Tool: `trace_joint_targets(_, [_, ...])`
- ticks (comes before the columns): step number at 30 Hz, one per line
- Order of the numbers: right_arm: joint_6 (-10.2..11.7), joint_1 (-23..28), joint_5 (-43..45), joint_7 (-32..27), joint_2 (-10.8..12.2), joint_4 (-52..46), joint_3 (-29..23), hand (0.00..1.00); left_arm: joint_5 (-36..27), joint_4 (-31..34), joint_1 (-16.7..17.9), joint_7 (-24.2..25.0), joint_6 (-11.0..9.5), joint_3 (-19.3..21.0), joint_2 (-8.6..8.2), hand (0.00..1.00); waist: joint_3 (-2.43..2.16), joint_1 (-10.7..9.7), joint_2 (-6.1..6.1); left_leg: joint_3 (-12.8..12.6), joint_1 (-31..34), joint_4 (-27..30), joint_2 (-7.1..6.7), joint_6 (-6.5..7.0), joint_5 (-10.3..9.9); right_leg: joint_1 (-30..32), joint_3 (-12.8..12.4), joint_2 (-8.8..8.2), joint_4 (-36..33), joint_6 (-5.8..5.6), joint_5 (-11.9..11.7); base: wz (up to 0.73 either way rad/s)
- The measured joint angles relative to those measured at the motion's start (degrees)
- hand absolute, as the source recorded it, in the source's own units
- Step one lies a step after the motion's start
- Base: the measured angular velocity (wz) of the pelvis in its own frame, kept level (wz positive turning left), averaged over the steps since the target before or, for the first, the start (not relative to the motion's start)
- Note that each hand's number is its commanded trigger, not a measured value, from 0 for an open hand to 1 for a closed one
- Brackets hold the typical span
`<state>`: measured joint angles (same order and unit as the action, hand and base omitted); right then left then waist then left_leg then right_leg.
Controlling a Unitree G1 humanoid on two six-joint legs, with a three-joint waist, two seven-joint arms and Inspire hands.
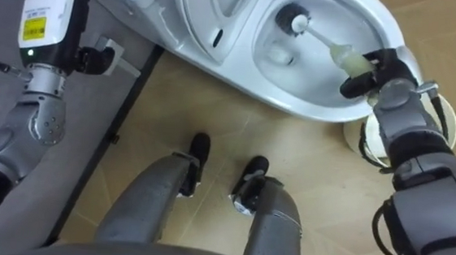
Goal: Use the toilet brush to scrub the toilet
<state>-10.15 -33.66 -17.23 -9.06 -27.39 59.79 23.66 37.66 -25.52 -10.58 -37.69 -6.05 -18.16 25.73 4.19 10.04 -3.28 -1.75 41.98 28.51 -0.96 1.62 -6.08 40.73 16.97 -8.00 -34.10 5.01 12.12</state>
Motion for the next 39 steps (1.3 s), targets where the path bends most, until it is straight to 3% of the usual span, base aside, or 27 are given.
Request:
trace_joint_targets(3, [-0.78, 0.02, -7.81, -0.54, 0.27, 0.27, 0.03, 1.00, 0.11, -0.02, -0.42, -0.46, 0.77, -0.02, -0.01, 0.00, -0.01, -0.16, 0.09, 0.11, 1.25, 1.13, 0.20, -0.02, -0.01, 0.98, 0.17, -0.01, -0.79, 0.27, 0.00, 0.02])
trace_joint_targets(8, [-1.24, 0.04, -7.03, -0.71, 0.28, 1.05, -0.15, 1.00, 1.33, -0.45, -0.49, -0.25, 2.59, -0.06, -0.67, 0.00, -0.02, -0.24, 0.47, 0.77, 1.39, 1.01, 0.16, -0.07, 0.07, 0.58, 1.01, -0.05, -0.65, 0.22, -0.13, 0.06])
trace_joint_targets(12, [-0.60, 0.02, 6.76, -0.66, 0.26, 1.03, -0.81, 1.00, 2.89, -0.46, 0.04, 0.80, 4.38, -0.09, -0.69, 0.00, -0.01, -0.15, 0.90, 0.79, 1.39, 0.99, 0.05, 0.00, 0.08, 0.58, 1.10, -0.13, -0.61, 0.13, -0.29, 0.00])
trace_joint_targets(16, [1.40, -0.01, 22.80, 0.21, 0.09, 0.81, 0.52, 1.00, 2.45, -0.48, -0.07, 1.55, 4.52, -0.60, -0.65, 0.00, -0.03, 0.36, 1.45, 0.73, 1.26, 1.01, 0.09, -0.01, 0.10, 0.41, 1.30, -0.08, -0.60, 0.30, -0.24, 0.00])
trace_joint_targets(20, [1.73, -0.05, 36.45, 0.59, 0.03, 0.42, 5.75, 1.00, 2.31, -0.51, -0.82, 3.05, 4.58, -1.47, -0.63, 0.00, -0.02, 1.93, 2.11, 0.60, 0.78, 1.08, 0.23, -0.17, 0.14, 0.00, 1.31, 0.17, -0.19, 0.43, -0.24, 0.01])
trace_joint_targets(21, [1.64, 0.05, 40.52, 0.62, -0.03, 0.39, 7.42, 1.00, 1.84, -0.49, -0.92, 3.43, 4.62, -2.30, -0.62, 0.00, -0.07, 2.20, 2.81, 0.94, 0.67, 1.03, 0.25, -0.21, 0.11, -0.48, 1.72, 0.29, 0.36, 0.50, -0.29, 0.05])
trace_joint_targets(26, [-0.86, 2.10, 53.53, 1.70, -1.20, -6.26, 10.58, 1.00, 1.29, -0.36, -0.72, 4.19, 3.60, -2.71, -0.38, 0.00, -0.27, 3.14, 4.12, 2.03, 0.44, 0.58, 0.24, -0.59, -0.15, -1.41, 2.40, 0.98, 1.91, 0.53, -0.34, 0.03])
trace_joint_targets(31, [-6.47, 10.39, 65.35, 4.07, -1.73, -21.66, 10.46, 1.00, 0.38, 1.31, 1.59, 3.87, 2.98, -2.39, -0.09, 0.00, -1.08, 2.73, 4.57, 3.04, -0.04, 0.25, 1.23, -1.30, -0.89, -3.77, 3.96, 2.75, 5.26, 0.88, -0.86, 0.04])
trace_joint_targets(33, [-7.56, 12.76, 68.37, 5.71, -1.73, -25.13, 9.87, 1.00, -0.02, 1.23, 2.65, 3.26, 2.68, -2.36, -0.10, 0.00, -1.35, 2.42, 4.54, 3.02, -0.67, -0.29, 1.23, -1.35, -0.90, -4.44, 3.85, 2.91, 5.65, 0.88, -0.86, 0.00])
trace_joint_targets(34, [-8.05, 14.42, 69.41, 6.53, -1.99, -27.47, 9.71, 1.00, -0.03, 1.18, 3.37, 3.01, 2.33, -2.31, -0.09, 0.00, -1.83, 2.33, 4.48, 3.02, -1.00, -0.55, 1.32, -1.35, -0.90, -4.98, 3.89, 3.11, 6.19, 0.88, -0.86, 0.00])
trace_joint_targets(39, [-8.25, 17.60, 69.88, 6.73, -2.66, -30.71, 9.08, 1.00, -0.12, 0.21, 4.12, 2.40, 1.91, -2.49, 0.00, 0.00, -2.03, 1.56, 4.38, 3.01, -2.72, -1.12, 1.44, -1.49, -1.07, -7.10, 4.31, 3.40, 7.64, 0.68, -0.80, 0.06])
